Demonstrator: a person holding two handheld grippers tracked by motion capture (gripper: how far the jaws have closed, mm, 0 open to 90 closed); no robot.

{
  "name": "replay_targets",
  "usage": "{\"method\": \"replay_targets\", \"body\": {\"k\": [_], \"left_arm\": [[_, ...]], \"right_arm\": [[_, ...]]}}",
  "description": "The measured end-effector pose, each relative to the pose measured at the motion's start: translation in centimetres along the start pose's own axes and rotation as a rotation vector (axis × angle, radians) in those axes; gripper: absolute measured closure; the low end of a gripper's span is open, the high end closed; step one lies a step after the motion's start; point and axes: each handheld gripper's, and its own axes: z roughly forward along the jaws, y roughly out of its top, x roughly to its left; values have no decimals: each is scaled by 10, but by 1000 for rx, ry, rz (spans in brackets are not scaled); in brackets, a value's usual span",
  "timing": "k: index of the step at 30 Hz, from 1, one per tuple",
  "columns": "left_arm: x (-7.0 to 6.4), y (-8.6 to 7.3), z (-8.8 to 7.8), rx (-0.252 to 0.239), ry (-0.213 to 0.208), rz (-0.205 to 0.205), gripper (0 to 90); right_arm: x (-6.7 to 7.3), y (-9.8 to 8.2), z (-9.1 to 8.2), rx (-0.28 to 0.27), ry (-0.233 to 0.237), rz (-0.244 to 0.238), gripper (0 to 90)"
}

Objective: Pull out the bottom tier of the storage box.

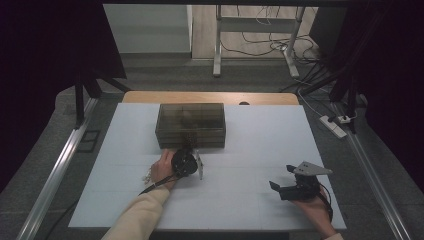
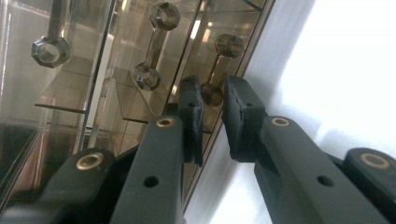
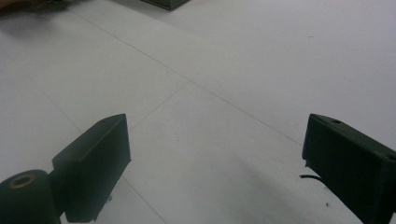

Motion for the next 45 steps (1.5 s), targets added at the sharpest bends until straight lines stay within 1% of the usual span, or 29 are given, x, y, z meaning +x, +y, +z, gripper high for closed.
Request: {"method": "replay_targets", "body": {"k": [5,7,10,12,15,26,29,30,32,33,34,36,38,41,45], "left_arm": [[1,0,0,6,-2,8,791],[4,0,-1,1,-25,-7,792],[3,-1,-1,1,-17,2,795],[3,-1,-2,-5,-9,2,798],[3,-2,-3,-7,-8,1,799],[-2,-4,-10,-9,-16,7,797],[-2,-6,-13,-11,-19,6,799],[-1,-7,-16,-22,-12,5,892],[2,-10,-18,-29,-36,-18,892],[3,-11,-17,-21,-32,-13,890],[3,-11,-17,-14,-33,-17,860],[6,-10,-16,-11,-35,-54,833],[9,-9,-14,-10,-45,-67,786],[8,-7,-9,7,-70,-71,746],[7,-3,-4,18,-84,-66,711]], "right_arm": [[0,0,0,-3,-2,3,74],[0,0,0,-4,-1,3,74],[0,0,0,-3,-1,3,74],[0,0,0,-4,-1,6,74],[-1,0,-1,-5,-2,8,74],[-1,-1,-2,-4,-9,9,74],[-1,-1,-2,-1,-2,9,75],[-1,-1,-2,-2,-3,9,74],[-1,-1,-2,-4,-3,9,74],[-1,-1,-2,-4,-7,9,74],[-1,-1,-2,1,-1,8,74],[-1,-1,-1,-2,-1,9,74],[0,-1,-1,-1,-2,5,74],[-1,-1,-1,1,-3,9,74],[-1,-1,-1,0,-3,9,74]]}}
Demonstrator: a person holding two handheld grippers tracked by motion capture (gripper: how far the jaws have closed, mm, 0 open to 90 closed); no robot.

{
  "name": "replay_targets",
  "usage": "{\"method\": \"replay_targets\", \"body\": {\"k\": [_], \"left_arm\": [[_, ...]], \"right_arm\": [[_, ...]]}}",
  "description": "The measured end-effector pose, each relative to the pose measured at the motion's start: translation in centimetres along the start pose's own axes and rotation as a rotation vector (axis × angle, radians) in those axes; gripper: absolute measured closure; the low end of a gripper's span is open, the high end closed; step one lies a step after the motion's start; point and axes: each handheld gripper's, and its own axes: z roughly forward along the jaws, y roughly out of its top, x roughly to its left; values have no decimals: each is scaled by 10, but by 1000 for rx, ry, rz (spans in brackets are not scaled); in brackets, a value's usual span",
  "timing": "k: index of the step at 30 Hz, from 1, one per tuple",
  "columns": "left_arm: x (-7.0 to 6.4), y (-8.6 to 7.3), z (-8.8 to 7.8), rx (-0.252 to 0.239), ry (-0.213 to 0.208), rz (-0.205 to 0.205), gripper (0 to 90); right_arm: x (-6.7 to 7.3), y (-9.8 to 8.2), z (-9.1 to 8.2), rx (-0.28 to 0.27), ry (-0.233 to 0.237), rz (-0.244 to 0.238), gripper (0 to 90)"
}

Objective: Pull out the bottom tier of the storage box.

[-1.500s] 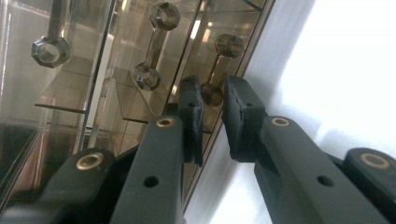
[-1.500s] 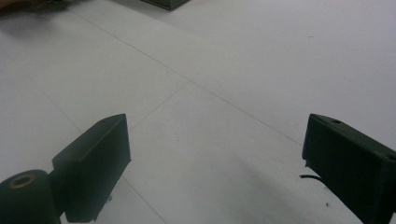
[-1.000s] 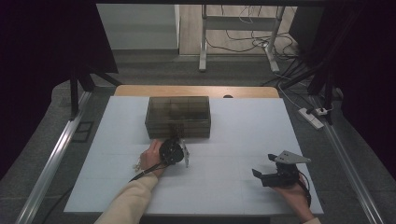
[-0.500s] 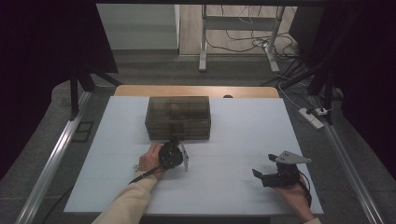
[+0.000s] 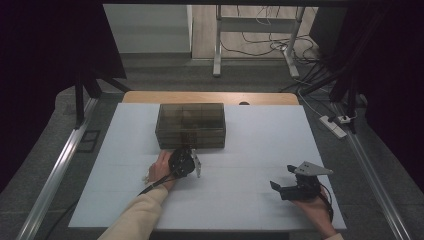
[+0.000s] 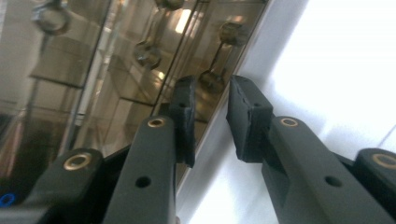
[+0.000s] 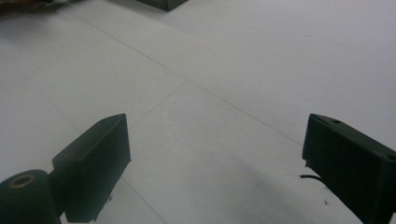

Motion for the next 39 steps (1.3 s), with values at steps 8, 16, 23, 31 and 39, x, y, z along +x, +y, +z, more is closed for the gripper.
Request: {"method": "replay_targets", "body": {"k": [8,16,23,31,39], "left_arm": [[0,4,4,15,31,-6,752],[-3,4,4,3,52,18,790],[-3,1,1,-9,59,18,796],[-5,0,-4,-17,59,26,797],[-10,-4,-14,-15,43,46,794]], "right_arm": [[0,0,0,-3,-2,0,74],[0,0,0,-1,-2,-3,74],[0,0,-1,0,-4,-2,74],[0,0,-1,0,-3,-4,74],[0,0,-1,-3,-4,-4,74]]}}
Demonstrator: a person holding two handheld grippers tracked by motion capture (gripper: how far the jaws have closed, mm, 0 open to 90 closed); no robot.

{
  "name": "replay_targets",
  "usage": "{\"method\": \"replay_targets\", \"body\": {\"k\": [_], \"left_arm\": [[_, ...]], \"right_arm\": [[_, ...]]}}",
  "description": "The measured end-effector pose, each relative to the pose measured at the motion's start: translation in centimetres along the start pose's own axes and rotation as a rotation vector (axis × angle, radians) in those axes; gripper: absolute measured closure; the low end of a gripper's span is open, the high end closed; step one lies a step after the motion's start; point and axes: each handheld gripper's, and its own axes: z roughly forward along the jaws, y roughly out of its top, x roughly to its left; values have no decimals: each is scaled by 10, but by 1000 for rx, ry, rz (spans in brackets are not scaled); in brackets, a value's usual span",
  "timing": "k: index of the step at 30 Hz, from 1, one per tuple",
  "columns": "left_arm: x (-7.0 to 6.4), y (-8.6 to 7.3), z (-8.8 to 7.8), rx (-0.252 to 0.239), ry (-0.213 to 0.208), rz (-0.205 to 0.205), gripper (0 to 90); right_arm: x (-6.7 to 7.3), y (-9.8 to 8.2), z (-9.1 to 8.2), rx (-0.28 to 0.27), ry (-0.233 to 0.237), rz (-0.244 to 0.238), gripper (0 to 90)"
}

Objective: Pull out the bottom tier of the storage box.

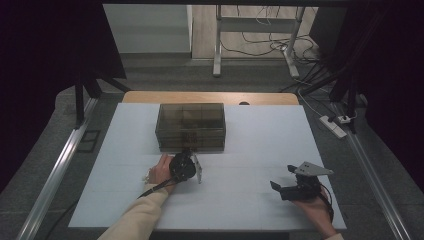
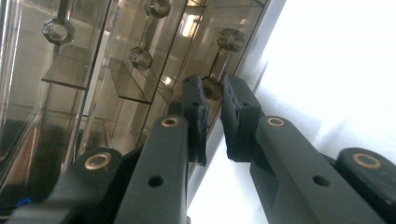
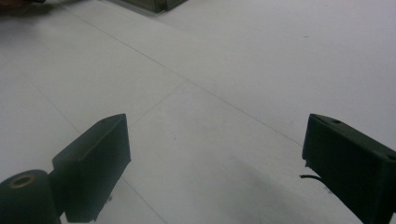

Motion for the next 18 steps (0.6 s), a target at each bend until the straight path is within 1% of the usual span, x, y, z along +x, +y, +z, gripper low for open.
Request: {"method": "replay_targets", "body": {"k": [4,5,11,14,18], "left_arm": [[-1,-1,-7,-1,-17,1,792],[-1,-2,-8,-3,-23,-4,791],[1,-2,-8,-1,-41,-12,777],[3,-3,-9,0,-51,-28,739],[6,-3,-11,-4,-60,-49,697]], "right_arm": [[0,0,0,-1,-1,0,74],[0,0,0,0,0,0,74],[0,0,0,-1,-1,0,74],[0,0,0,0,-7,0,74],[0,0,0,-1,-2,0,74]]}}
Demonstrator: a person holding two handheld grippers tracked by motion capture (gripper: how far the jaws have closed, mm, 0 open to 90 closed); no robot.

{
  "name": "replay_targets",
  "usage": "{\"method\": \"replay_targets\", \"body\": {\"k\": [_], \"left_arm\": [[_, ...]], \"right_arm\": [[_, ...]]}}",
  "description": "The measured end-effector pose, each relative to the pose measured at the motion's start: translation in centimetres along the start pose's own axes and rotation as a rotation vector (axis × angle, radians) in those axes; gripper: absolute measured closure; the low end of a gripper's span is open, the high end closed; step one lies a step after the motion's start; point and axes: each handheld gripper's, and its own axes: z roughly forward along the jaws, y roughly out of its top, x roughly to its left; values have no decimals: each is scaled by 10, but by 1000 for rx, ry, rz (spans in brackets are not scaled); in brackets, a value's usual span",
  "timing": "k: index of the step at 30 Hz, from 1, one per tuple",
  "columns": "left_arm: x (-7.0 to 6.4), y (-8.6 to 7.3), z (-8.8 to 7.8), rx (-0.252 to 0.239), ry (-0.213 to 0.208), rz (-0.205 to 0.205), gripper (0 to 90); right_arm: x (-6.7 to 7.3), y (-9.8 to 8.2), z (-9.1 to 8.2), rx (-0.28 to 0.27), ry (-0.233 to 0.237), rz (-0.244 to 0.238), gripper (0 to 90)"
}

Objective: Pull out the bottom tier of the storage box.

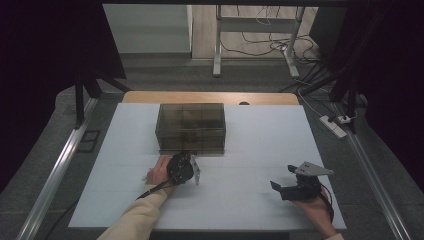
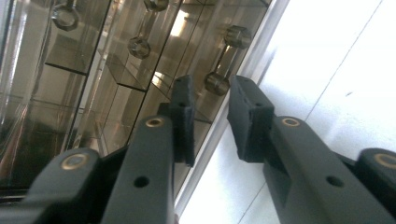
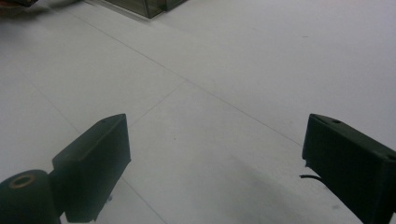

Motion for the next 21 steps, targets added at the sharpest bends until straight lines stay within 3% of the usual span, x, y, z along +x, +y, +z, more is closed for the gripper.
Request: {"method": "replay_targets", "body": {"k": [8,15,21], "left_arm": [[10,2,-9,-10,-84,-57,571],[24,1,-17,-92,-185,-155,494],[35,-2,-22,-153,-279,-209,442]], "right_arm": [[0,0,0,0,1,0,74],[0,0,0,1,1,0,74],[1,0,0,1,1,-2,74]]}}
